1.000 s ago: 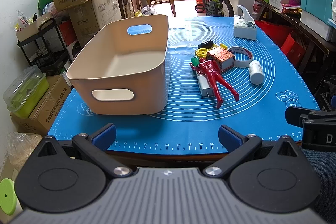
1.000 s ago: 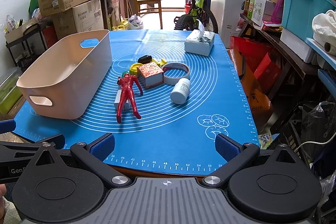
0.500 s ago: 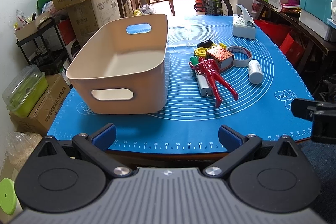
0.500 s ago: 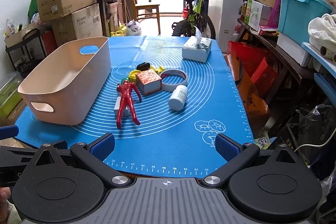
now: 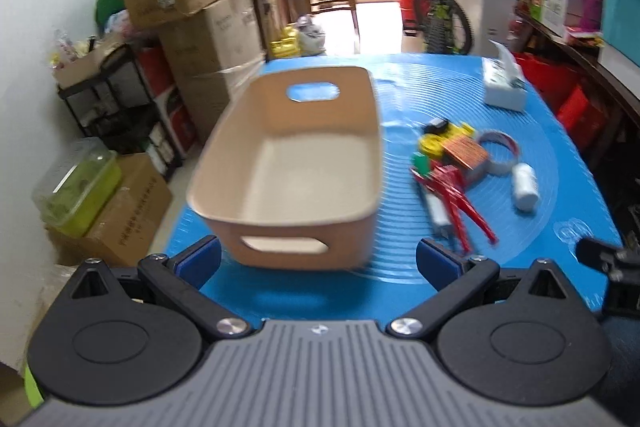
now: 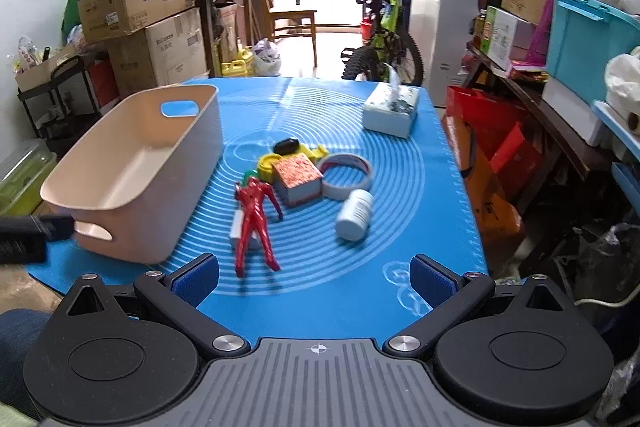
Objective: Organize rigid objects
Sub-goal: 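Move the left tool to the basket rim and the right tool toward the red figure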
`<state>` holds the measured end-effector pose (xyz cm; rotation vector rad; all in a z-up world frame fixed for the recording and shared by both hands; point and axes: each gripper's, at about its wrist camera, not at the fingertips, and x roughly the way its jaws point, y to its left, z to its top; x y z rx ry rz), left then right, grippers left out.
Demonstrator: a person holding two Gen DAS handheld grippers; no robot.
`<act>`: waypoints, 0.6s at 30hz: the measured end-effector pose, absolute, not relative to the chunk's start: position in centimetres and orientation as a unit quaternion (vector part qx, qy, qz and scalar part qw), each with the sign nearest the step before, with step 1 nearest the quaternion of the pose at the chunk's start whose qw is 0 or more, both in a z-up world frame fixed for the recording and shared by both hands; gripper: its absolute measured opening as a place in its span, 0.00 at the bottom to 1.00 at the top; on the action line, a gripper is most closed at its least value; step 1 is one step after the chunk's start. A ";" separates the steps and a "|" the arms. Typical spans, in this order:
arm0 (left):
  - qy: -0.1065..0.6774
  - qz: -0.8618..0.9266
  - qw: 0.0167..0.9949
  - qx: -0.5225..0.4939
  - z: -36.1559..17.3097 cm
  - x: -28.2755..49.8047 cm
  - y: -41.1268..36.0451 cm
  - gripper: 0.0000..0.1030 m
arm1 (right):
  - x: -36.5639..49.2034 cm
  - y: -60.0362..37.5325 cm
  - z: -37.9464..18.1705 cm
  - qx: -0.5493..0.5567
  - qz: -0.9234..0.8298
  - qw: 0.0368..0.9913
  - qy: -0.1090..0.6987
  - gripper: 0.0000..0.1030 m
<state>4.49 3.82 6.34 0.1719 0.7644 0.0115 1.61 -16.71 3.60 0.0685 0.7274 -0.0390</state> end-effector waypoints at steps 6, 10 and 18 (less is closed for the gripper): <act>0.381 0.034 0.920 0.084 7.8 8.1 6.8 0.99 | 5.2 -15.4 3.8 0.028 -0.003 0.935 0.355 0.98; 0.397 0.043 0.914 0.077 7.5 11.0 8.6 0.99 | 8.0 -14.7 3.3 0.025 0.006 0.932 0.362 0.98; 0.421 0.052 0.903 0.059 6.2 17.3 11.5 0.99 | 14.0 -14.1 0.6 0.029 0.020 0.914 0.404 0.98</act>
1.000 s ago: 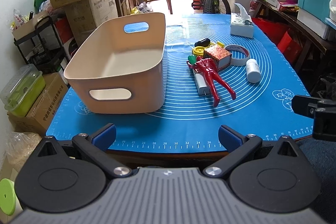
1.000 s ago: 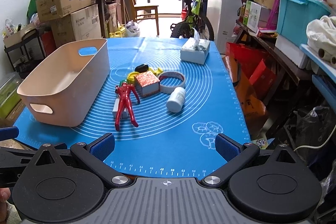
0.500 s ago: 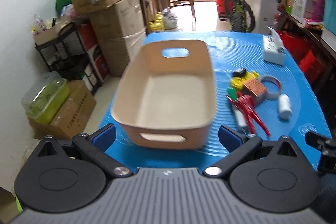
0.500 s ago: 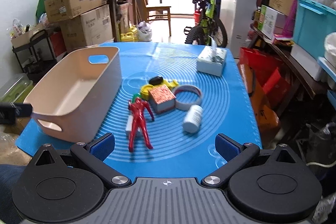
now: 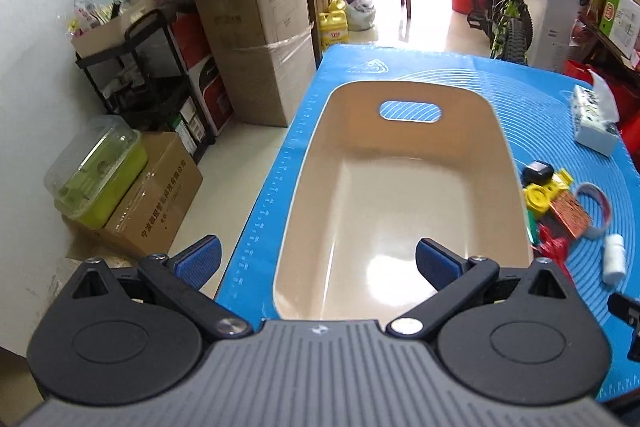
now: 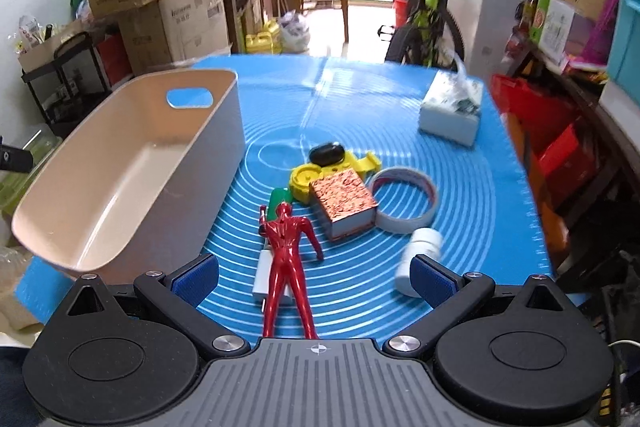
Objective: Organize rigid objects
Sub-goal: 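Move the left tool to the basket rim and the right tool toward the red figure, then grasp the red action figure with the right gripper while the left gripper holds the basket rim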
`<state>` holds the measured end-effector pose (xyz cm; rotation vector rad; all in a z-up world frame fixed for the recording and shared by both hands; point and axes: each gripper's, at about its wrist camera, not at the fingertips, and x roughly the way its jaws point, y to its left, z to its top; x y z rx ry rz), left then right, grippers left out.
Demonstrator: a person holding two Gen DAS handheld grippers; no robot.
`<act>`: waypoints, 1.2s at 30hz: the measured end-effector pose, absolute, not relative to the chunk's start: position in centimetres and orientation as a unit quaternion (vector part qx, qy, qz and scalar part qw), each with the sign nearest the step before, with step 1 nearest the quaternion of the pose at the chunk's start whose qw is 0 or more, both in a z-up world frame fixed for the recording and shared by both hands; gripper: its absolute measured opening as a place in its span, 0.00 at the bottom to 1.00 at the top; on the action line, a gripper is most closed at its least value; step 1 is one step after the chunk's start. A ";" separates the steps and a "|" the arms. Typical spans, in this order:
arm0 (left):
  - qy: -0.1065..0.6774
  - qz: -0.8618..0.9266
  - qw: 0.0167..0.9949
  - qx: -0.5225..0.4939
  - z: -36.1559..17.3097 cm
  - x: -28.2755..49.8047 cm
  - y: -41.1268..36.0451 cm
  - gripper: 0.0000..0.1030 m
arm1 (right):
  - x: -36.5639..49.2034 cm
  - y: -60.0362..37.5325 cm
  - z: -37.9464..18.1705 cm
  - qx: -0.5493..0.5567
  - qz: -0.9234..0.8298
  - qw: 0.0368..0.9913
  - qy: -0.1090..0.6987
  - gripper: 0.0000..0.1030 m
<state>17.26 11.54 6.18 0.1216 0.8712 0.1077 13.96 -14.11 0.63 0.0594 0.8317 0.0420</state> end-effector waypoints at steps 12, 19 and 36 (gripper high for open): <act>0.487 0.064 0.869 0.052 0.9 23.1 14.1 0.81 | 20.5 -12.9 -5.0 0.029 0.047 0.879 0.474 0.91; 0.511 0.064 0.857 0.034 -0.5 23.5 15.4 0.70 | 21.7 -12.7 -6.6 0.031 0.044 0.868 0.493 0.81; 0.531 0.057 0.846 0.013 -1.3 24.2 16.1 0.14 | 22.9 -12.1 -6.7 0.037 0.060 0.869 0.490 0.34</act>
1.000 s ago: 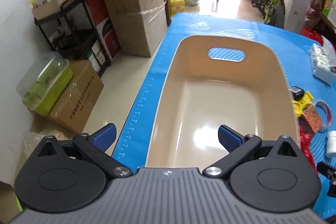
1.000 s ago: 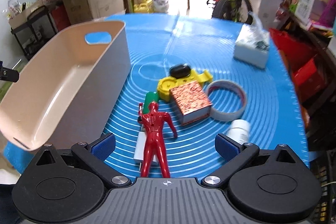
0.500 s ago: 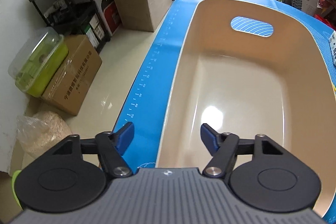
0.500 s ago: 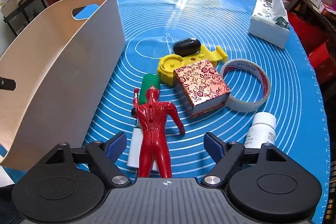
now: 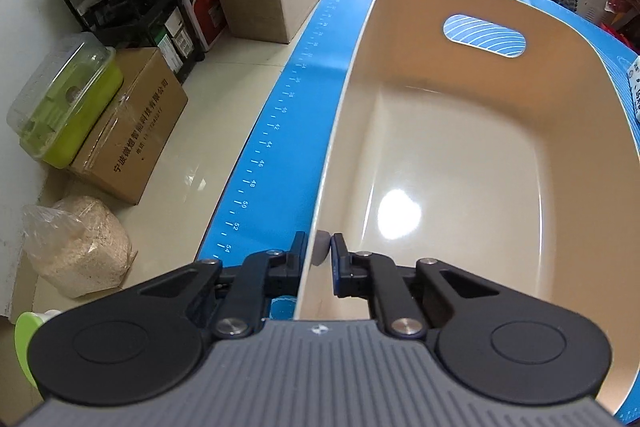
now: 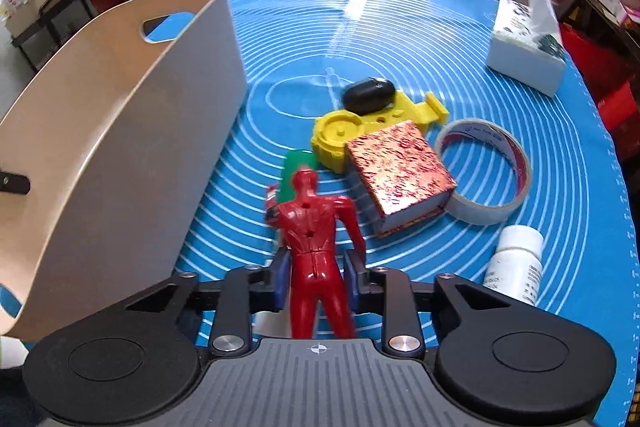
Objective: Organize rigid objects
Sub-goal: 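Grasp the red action figure with the right gripper while the left gripper holds the basket rim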
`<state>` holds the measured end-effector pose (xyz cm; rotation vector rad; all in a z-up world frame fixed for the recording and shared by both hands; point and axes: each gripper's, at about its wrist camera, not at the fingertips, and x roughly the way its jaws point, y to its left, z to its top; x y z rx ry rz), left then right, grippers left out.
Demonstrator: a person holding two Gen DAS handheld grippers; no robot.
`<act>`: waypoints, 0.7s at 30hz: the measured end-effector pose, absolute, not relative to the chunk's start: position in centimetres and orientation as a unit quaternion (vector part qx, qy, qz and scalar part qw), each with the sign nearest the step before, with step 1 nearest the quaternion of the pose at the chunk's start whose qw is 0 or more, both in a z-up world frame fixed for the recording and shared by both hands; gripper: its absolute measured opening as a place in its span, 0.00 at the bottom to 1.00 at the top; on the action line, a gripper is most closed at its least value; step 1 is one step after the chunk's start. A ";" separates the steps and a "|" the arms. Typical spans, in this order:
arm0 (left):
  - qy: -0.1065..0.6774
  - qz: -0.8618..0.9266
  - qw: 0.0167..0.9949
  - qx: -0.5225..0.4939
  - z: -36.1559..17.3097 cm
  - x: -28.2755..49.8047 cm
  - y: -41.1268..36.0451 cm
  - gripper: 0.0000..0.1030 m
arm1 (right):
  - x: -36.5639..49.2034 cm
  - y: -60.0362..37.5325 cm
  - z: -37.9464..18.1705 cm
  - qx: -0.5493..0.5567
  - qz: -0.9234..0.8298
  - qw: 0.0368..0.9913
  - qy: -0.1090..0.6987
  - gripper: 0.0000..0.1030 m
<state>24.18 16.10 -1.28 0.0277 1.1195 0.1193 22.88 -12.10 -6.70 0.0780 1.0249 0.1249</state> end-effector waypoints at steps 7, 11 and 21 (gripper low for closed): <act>0.530 0.057 0.846 0.014 -1.3 24.3 16.2 0.14 | 22.4 -12.1 -5.8 0.027 0.044 0.881 0.470 0.34; 0.529 0.056 0.847 0.024 -1.3 24.2 16.0 0.14 | 22.0 -12.7 -5.0 0.040 0.035 0.888 0.457 0.34; 0.527 0.053 0.848 0.015 -1.2 24.1 16.2 0.13 | 20.8 -12.4 -1.8 0.047 0.028 0.912 0.406 0.14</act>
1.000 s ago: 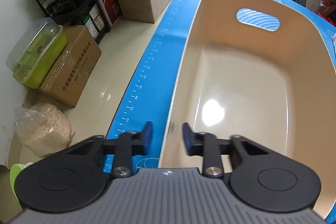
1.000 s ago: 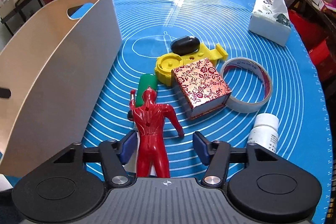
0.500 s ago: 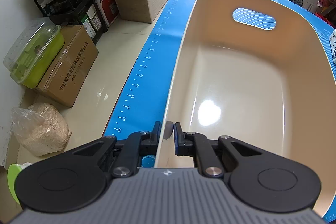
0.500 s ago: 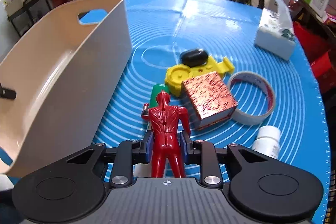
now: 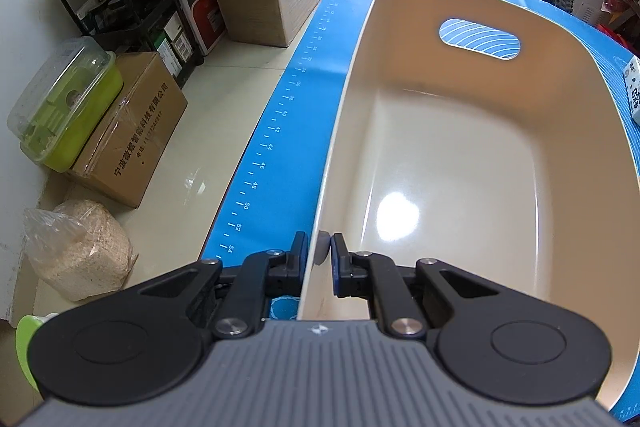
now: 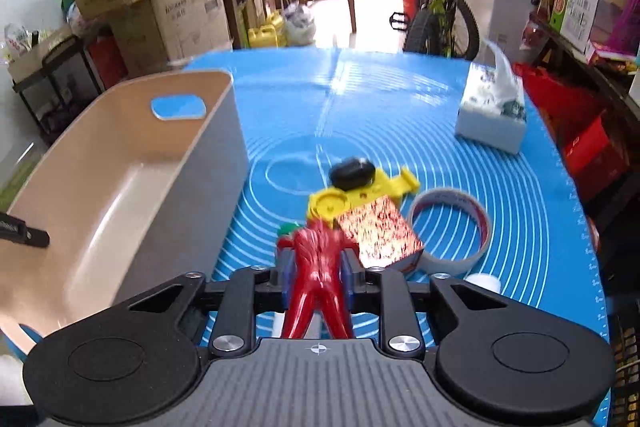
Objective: Organize rigid objects
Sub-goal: 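Grasp the red action figure with the right gripper while the left gripper holds the basket rim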
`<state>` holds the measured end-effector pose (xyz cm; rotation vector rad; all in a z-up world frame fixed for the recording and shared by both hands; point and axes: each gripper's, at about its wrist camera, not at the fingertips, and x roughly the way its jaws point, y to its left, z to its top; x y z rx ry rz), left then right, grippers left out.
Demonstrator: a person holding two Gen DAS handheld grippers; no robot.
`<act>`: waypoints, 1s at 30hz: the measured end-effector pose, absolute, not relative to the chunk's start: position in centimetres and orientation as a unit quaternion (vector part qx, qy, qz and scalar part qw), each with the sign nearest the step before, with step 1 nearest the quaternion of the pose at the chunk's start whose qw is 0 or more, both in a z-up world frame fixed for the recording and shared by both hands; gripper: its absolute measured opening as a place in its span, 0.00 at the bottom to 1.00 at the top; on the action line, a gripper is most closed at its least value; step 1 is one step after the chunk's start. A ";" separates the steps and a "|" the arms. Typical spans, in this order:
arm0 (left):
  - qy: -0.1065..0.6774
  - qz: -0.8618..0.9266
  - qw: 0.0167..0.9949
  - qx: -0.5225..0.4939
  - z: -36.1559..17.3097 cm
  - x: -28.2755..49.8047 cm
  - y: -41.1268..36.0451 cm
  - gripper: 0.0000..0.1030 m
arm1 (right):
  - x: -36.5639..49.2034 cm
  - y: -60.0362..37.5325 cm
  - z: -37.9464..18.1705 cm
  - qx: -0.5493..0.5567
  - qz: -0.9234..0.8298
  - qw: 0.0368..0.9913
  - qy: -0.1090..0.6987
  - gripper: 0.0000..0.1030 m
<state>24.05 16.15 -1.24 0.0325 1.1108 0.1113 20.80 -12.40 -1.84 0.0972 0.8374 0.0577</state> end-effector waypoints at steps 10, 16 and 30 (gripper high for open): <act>0.526 0.050 0.849 0.010 -1.2 23.9 16.3 0.13 | 21.4 -12.5 -3.9 0.076 0.036 0.880 0.467 0.18; 0.526 0.050 0.849 0.009 -1.2 23.9 16.3 0.13 | 21.4 -12.1 -4.7 0.112 0.050 0.868 0.481 0.59; 0.526 0.050 0.849 0.010 -1.3 23.9 16.4 0.13 | 22.7 -8.0 -6.9 0.002 0.045 0.876 0.481 0.48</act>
